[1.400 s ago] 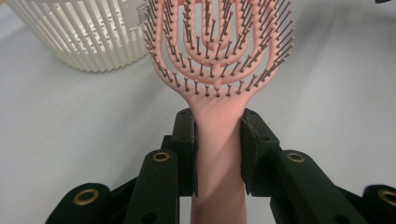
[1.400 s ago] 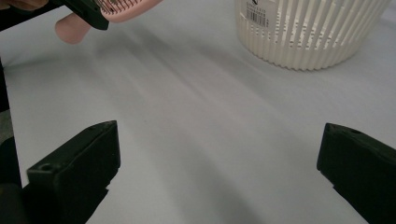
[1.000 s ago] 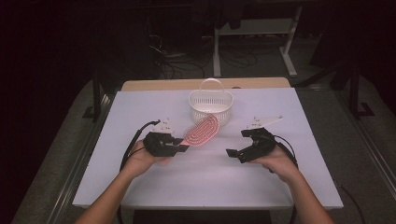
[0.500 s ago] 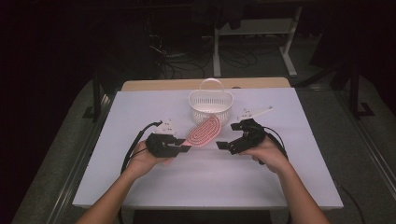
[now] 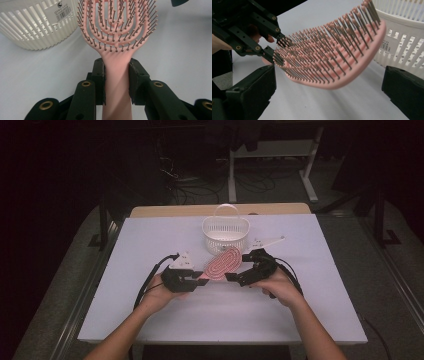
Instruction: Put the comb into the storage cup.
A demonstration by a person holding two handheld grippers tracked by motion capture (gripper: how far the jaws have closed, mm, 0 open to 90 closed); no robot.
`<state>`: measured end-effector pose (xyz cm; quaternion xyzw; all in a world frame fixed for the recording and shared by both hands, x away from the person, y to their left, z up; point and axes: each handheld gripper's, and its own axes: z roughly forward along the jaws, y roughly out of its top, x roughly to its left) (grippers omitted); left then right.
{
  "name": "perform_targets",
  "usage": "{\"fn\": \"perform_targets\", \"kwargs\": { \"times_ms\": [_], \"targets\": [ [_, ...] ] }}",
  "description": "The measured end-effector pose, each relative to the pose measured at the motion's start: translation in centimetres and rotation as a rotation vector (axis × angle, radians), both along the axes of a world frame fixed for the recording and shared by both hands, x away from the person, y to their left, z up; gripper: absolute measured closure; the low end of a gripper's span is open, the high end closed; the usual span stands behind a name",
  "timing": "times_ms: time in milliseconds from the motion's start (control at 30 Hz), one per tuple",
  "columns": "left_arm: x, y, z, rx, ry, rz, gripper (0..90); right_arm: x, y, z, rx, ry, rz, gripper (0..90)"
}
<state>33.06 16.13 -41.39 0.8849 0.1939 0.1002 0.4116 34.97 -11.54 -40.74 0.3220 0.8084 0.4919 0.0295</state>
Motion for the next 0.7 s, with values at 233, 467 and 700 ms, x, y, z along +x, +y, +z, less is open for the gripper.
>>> {"fn": "perform_targets", "kwargs": {
  "times_ms": [233,467,700],
  "targets": [
    [-0.4,-0.5,-0.2,-0.002,-0.024,-0.004,70.4,0.0,0.2,-0.1,0.043,0.021,0.005,0.2],
    [-0.7,-0.9,-0.4,-0.004,-0.038,-0.009,70.3,0.0,0.5,-0.2,0.071,0.028,0.001,5.5],
    [-0.9,-1.1,-0.5,0.003,-0.053,-0.013,70.3,0.2,0.5,-0.3,0.090,0.058,-0.003,13.5]
  ]
}}
